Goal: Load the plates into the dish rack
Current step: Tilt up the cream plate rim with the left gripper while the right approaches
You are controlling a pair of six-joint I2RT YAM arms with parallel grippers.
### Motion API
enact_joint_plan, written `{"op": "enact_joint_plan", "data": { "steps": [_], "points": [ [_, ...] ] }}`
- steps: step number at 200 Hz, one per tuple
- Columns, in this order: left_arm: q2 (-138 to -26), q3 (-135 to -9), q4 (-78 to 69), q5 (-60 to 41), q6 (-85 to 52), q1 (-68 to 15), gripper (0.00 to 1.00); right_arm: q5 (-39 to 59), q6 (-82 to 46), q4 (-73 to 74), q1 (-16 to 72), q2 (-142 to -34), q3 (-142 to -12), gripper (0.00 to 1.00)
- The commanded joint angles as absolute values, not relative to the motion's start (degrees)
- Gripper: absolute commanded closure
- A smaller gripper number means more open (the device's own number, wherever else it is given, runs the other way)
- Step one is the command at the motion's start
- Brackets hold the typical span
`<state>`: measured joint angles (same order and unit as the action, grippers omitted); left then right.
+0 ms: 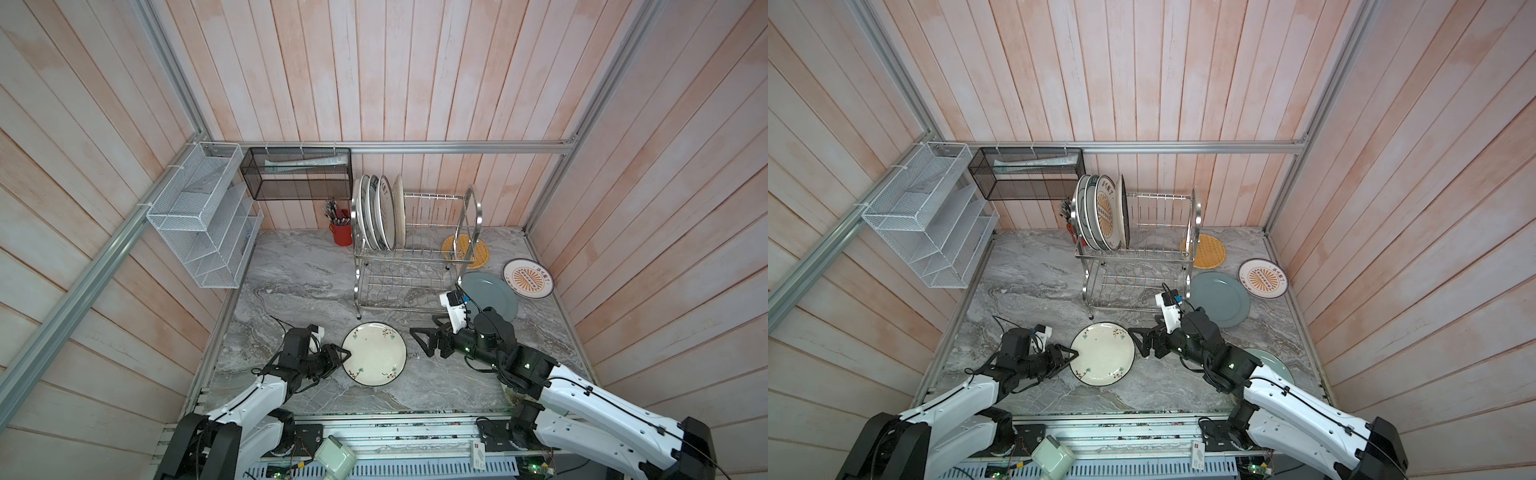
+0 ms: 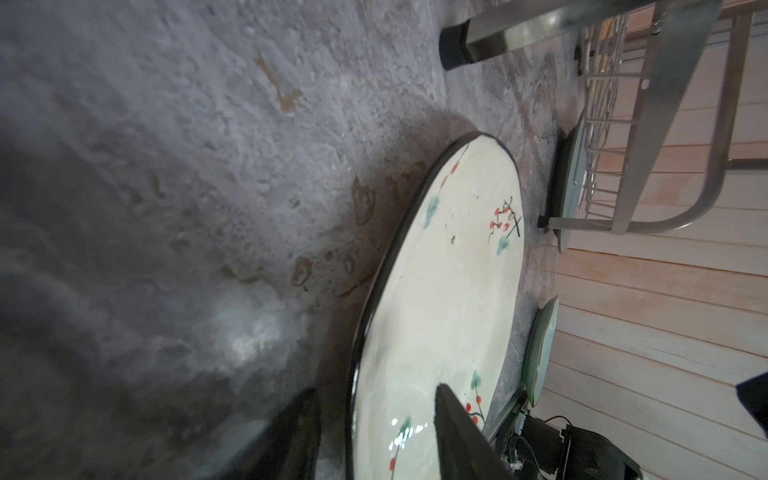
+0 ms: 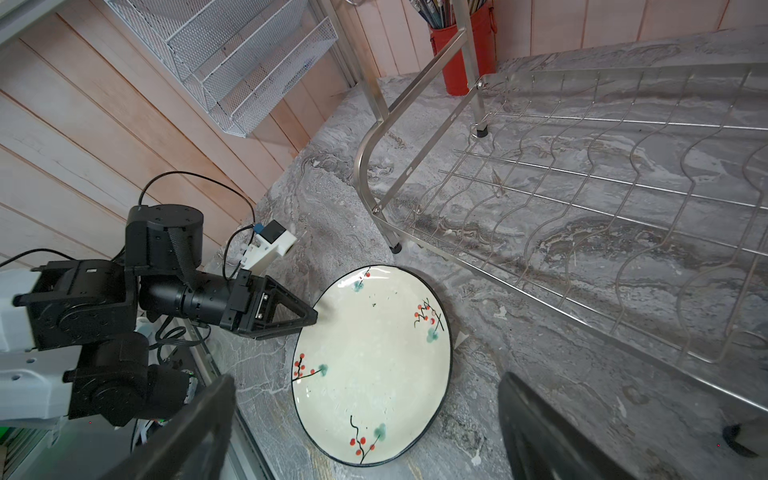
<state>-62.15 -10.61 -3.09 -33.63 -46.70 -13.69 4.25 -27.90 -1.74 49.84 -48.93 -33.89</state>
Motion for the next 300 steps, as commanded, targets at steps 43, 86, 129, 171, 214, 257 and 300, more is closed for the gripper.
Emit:
{"op": "enact_joint_plan", "data": {
  "steps": [43,86,129,171,214,257,300],
  "points": [
    [-71.4,-8.3,-8.1,-33.4,-45.4,-14.0,0.63,5.6,-30.2,-1.0,49.9,-49.7,-34.4,0.02],
    [-72.8,-8.5,-9.8,-34.2,-43.9,-13.9,0.66,5.8,-30.6,2.2,49.9,-51.4,-32.2,0.02],
    [-71.8,-7.1,-17.5,-38.7,-47.4,-13.9,0.81,5.4,-31.1,2.4,49.9,-52.2,-32.6,0.02],
    [-69.3,-6.9,-20.5,-40.7,-51.4,-14.1,0.98,4.2,-30.4,3.0,49.9,-51.6,-33.0,0.02],
    [-62.4,-6.0,-20.6,-44.0,-55.9,-14.0,1.0,1.9,-31.5,7.0,49.9,-50.1,-29.9,0.02],
    [-48.0,-7.4,-13.0,-43.7,-59.3,-14.0,1.0,-5.1,-28.4,2.5,49.8,-48.5,-33.3,0.02],
    [-37.2,-11.6,-4.2,-44.0,-61.0,-14.1,1.0,-9.5,-24.2,5.6,49.9,-46.1,-34.7,0.02]
  ]
}}
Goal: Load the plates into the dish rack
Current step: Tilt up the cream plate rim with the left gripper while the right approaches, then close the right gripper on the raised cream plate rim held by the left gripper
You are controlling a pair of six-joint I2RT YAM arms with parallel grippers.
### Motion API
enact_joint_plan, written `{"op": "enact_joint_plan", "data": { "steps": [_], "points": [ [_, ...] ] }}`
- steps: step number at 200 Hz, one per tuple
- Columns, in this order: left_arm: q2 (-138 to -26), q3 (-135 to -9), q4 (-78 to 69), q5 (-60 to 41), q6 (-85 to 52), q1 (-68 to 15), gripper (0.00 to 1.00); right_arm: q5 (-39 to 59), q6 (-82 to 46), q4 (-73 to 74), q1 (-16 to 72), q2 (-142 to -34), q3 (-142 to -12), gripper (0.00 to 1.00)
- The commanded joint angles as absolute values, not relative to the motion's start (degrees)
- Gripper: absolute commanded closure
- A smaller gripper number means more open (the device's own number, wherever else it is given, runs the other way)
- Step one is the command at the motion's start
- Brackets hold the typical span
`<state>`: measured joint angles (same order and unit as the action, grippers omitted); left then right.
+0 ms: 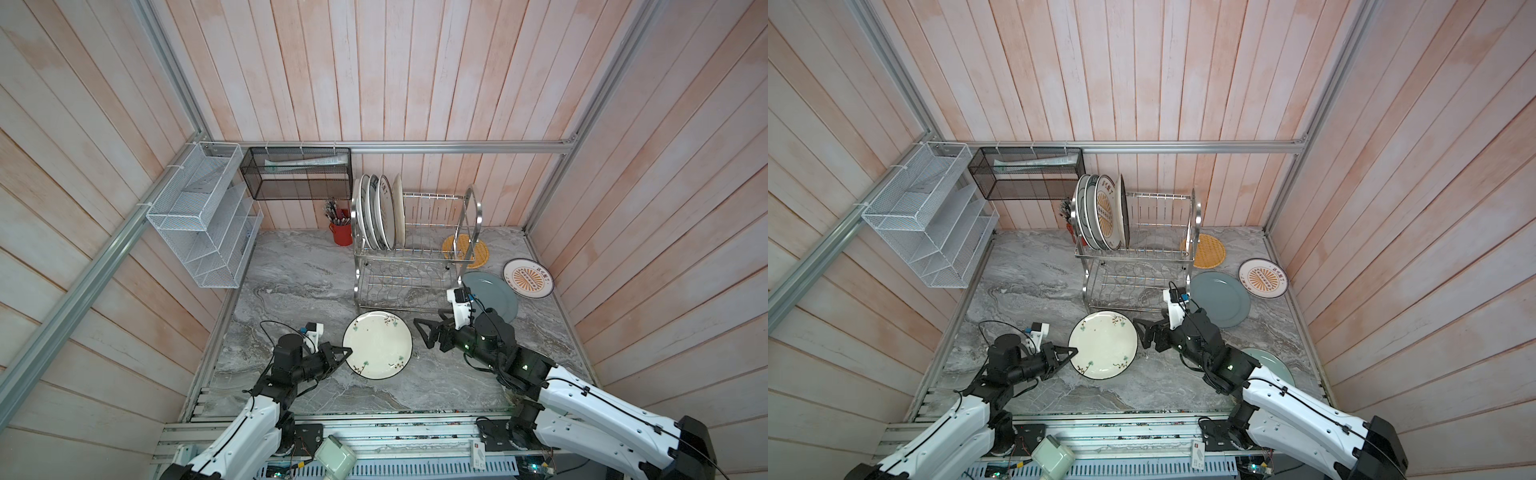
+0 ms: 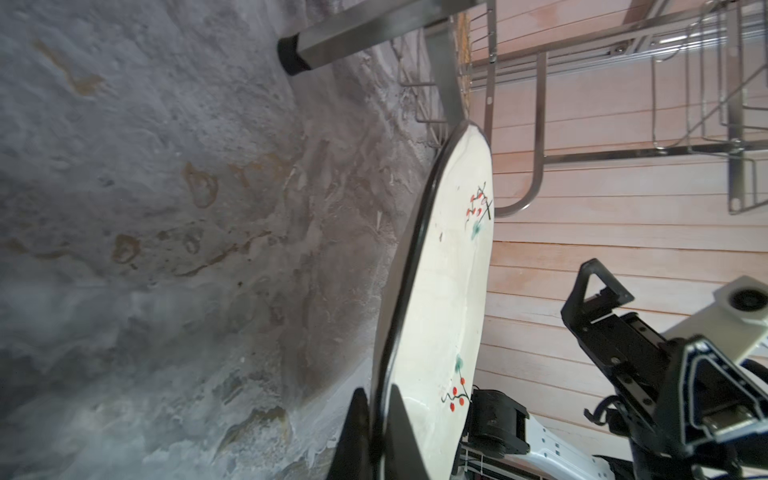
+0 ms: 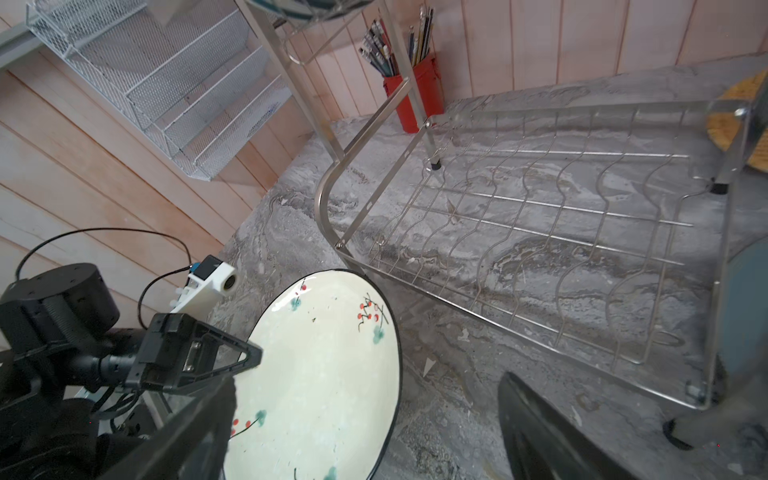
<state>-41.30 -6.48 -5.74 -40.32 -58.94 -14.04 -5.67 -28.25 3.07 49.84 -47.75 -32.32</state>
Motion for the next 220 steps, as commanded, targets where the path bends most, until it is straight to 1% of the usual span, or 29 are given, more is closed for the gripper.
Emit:
{"op": "enact_joint_plan", "data": {
  "steps": [1,25,57,82,112,132,162,199,220],
  "points": [
    [-37.1,-11.8,-4.0,-44.1,-61.0,-14.1,1.0,-9.5,-24.1,5.7,49.9,-46.0,-34.7,0.02],
    [-35.3,-17.6,1.2,-43.7,-60.3,-14.1,1.0,-10.5,-19.8,9.3,49.9,-45.7,-34.5,0.02],
    [-37.1,-25.7,10.5,-38.5,-58.5,-14.1,1.0,-7.9,-10.9,13.6,52.0,-47.3,-34.9,0.02],
    [-38.8,-32.4,16.7,-33.5,-57.7,-14.1,1.0,-11.9,-0.2,16.2,57.5,-49.1,-34.7,0.02],
    [-42.4,-43.1,29.2,-25.1,-56.0,-14.1,1.0,-17.7,12.8,18.8,66.1,-52.0,-35.3,0.02],
    [-44.3,-47.5,33.4,-21.5,-55.7,-14.1,1.0,-20.1,19.5,17.5,70.4,-56.2,-37.4,0.02],
    [-46.2,-51.3,35.2,-21.5,-55.2,-14.1,1.0,-26.1,31.4,16.7,76.3,-64.3,-40.9,0.02],
    [-46.1,-53.0,36.4,-21.3,-55.1,-14.2,1.0,-30.7,35.2,16.4,77.2,-72.3,-46.8,0.1],
    [-46.2,-53.4,36.6,-21.9,-54.9,-14.2,1.0,-35.3,38.5,17.7,77.2,-77.7,-50.0,0.13]
  ]
}}
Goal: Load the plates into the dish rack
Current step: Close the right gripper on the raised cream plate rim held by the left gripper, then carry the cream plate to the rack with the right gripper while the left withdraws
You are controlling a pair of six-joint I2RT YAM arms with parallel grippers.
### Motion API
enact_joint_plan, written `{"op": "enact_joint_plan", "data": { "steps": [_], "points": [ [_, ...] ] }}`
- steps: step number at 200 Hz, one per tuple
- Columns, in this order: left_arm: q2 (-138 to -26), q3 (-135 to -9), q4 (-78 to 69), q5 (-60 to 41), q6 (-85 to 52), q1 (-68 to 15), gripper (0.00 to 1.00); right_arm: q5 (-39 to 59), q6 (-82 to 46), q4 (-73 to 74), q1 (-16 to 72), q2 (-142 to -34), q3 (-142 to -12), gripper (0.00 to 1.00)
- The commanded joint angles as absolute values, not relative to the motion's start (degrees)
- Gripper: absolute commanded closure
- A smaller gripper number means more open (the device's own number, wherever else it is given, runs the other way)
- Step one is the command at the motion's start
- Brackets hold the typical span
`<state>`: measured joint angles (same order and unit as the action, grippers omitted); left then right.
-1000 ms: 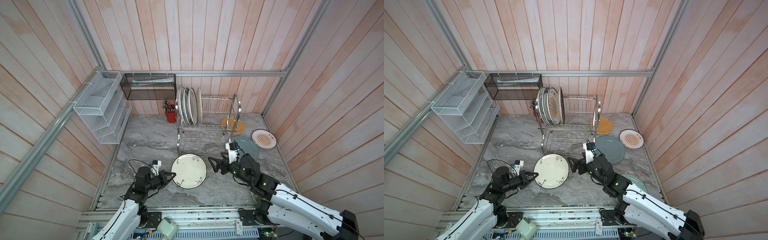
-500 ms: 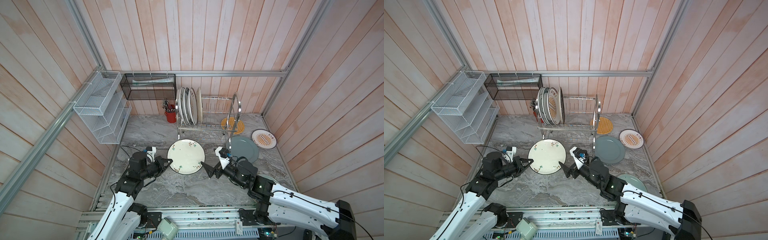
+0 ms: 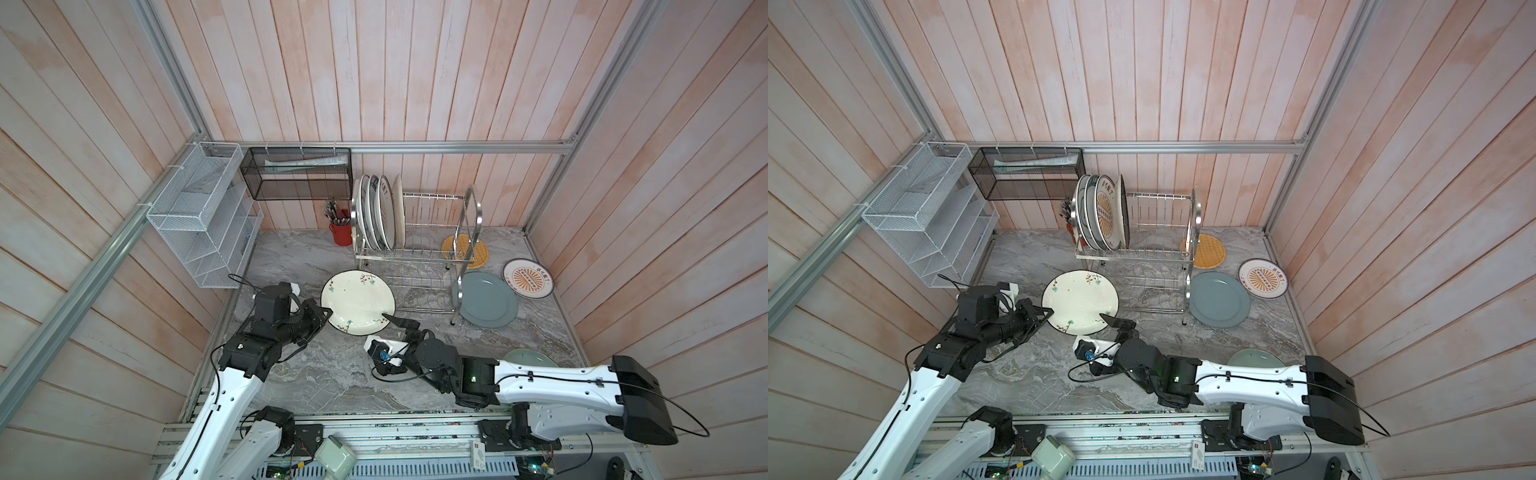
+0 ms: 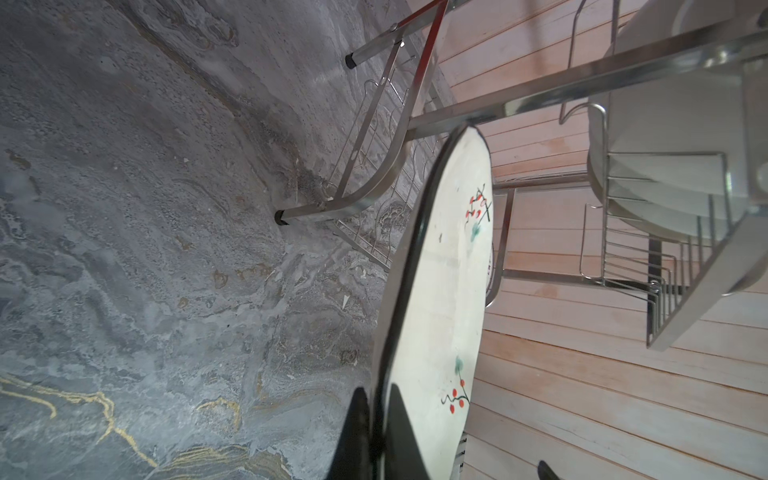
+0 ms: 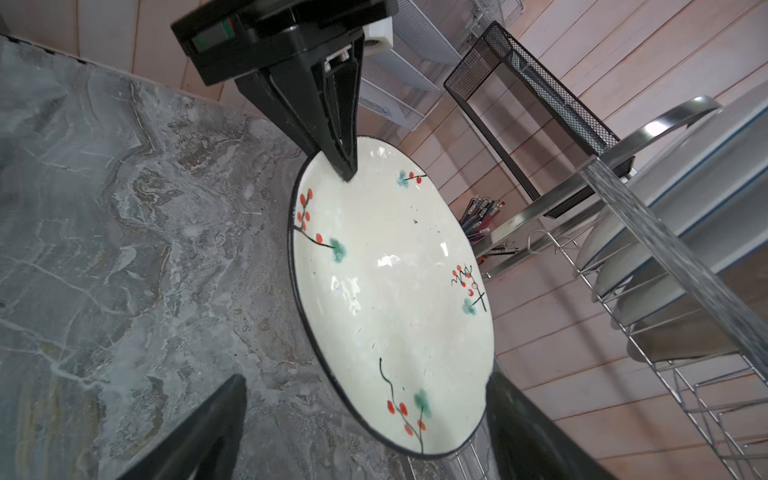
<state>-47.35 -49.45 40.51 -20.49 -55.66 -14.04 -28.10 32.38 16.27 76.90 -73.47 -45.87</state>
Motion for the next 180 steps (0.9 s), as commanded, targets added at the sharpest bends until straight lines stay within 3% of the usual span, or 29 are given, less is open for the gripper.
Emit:
{"op": "enact_joint_plan", "data": {
  "steps": [1,86,113,134,146,180],
  "points": [
    [-46.2,-53.4,36.7,-21.9,-54.9,-14.2,1.0,-35.4,38.7,17.6,77.2,-78.0,-50.1,0.13],
    [-46.8,-57.9,40.2,-21.0,-54.2,-14.3,1.0,-35.2,43.9,15.3,76.0,-92.2,-60.1,0.25],
    [-46.9,-58.8,41.3,-20.3,-54.2,-14.3,1.0,-37.0,43.4,11.4,75.5,-96.1,-64.4,0.49],
    [-47.2,-59.1,41.7,-19.6,-53.4,-14.2,1.0,-38.8,42.7,10.1,75.6,-97.4,-66.2,0.86],
    [-47.2,-58.7,41.7,-19.6,-53.1,-14.2,1.0,-39.0,42.1,10.2,75.9,-96.8,-66.2,1.0],
    [-47.9,-57.2,40.3,-20.7,-50.6,-14.2,1.0,-36.7,40.1,13.5,76.5,-92.7,-63.9,1.0]
  ]
}}
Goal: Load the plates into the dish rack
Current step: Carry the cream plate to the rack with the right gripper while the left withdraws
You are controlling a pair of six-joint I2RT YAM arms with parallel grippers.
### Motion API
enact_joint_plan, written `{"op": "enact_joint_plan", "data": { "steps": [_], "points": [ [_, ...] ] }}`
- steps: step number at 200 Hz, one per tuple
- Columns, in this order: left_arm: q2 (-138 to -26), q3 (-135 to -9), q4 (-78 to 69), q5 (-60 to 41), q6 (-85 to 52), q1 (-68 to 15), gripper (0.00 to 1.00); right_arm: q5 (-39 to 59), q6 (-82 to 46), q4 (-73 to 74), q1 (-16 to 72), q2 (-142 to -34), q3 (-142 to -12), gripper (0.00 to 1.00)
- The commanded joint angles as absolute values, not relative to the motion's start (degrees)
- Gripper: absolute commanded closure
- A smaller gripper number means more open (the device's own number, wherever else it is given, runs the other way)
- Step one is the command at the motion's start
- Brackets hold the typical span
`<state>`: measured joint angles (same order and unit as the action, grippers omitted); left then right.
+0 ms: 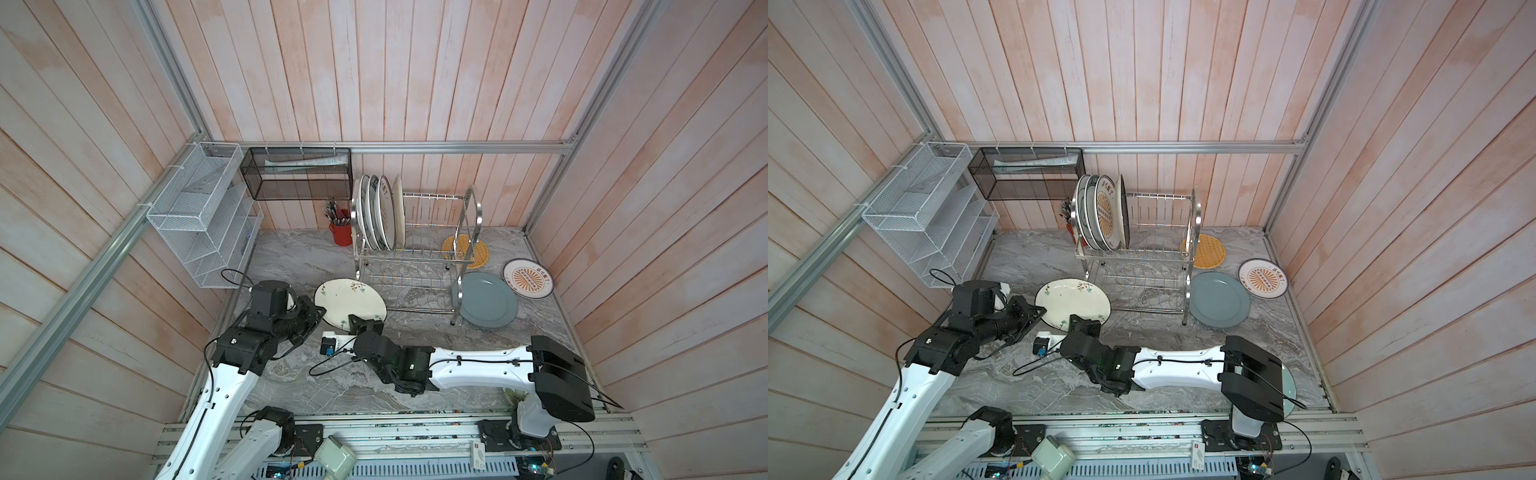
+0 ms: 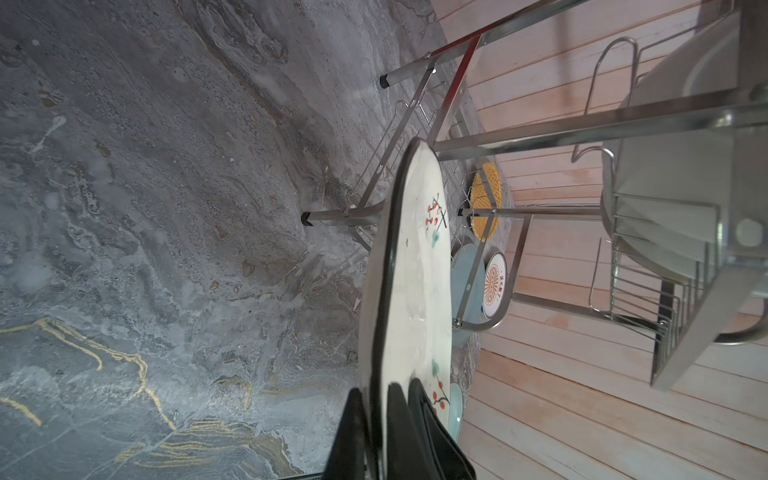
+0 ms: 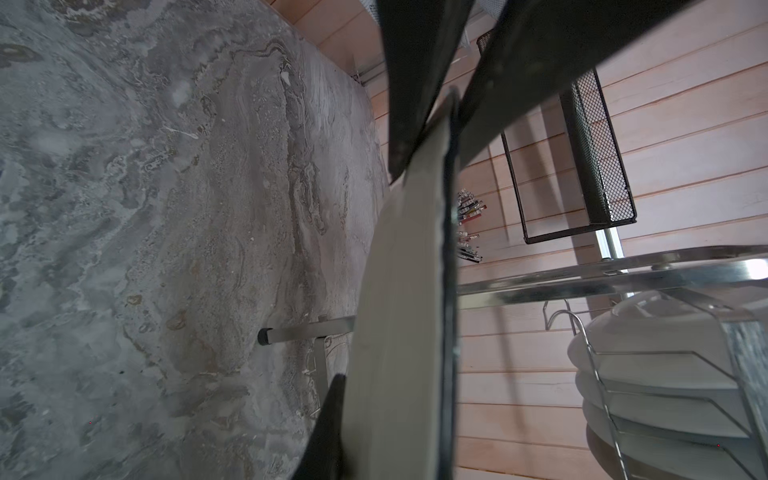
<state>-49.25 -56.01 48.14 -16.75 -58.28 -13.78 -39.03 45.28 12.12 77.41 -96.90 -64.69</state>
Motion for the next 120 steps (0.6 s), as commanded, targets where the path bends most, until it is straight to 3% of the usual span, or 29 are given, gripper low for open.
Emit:
{"op": "enact_joint_plan", "data": {
  "steps": [1,9,19,50,120],
  "points": [
    [-47.9,-57.2,40.3,-20.8,-50.5,-14.2,1.0,-36.6,39.9,13.5,76.6,-92.6,-63.8,1.0],
    [-48.1,-57.1,40.1,-21.1,-49.9,-14.2,0.94,-36.6,38.8,13.6,76.6,-91.6,-63.7,1.0],
    [-48.1,-57.0,39.4,-21.8,-48.6,-14.3,0.77,-36.7,37.5,13.7,76.5,-90.2,-63.5,1.0],
    [-48.1,-58.3,39.0,-21.9,-44.9,-14.2,0.01,-36.7,34.7,12.5,76.5,-85.8,-62.4,1.0],
    [-35.6,-55.4,29.1,-23.4,-36.1,-13.6,0.0,-26.9,16.6,9.8,76.8,-70.0,-59.8,1.0]
  ]
}}
